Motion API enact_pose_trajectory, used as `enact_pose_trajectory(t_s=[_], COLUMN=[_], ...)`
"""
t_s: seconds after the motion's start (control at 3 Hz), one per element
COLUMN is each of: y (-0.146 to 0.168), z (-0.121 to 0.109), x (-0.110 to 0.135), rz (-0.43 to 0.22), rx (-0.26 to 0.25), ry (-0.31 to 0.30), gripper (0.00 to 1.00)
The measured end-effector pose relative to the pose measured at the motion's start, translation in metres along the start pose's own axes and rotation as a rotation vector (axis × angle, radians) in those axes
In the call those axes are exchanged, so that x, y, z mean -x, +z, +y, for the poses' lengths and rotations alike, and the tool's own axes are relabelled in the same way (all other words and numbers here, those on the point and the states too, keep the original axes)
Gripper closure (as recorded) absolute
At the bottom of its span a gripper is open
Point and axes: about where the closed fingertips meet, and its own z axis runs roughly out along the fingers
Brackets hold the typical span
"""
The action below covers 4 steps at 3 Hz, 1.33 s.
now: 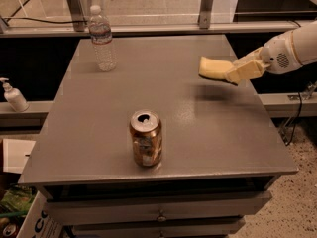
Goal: Move sponge near orange can
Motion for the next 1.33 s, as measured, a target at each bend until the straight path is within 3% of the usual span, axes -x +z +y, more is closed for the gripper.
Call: enact_pose_trajectory(t_s=[0.67, 1.33], y=[-0.029, -0.045], z=[0.070, 0.131], x=[-0.010, -0.034], rz=[-0.008, 0.049], rx=[0.076, 0.170], ry=[-0.071, -0.121], gripper=[1.00, 1.00])
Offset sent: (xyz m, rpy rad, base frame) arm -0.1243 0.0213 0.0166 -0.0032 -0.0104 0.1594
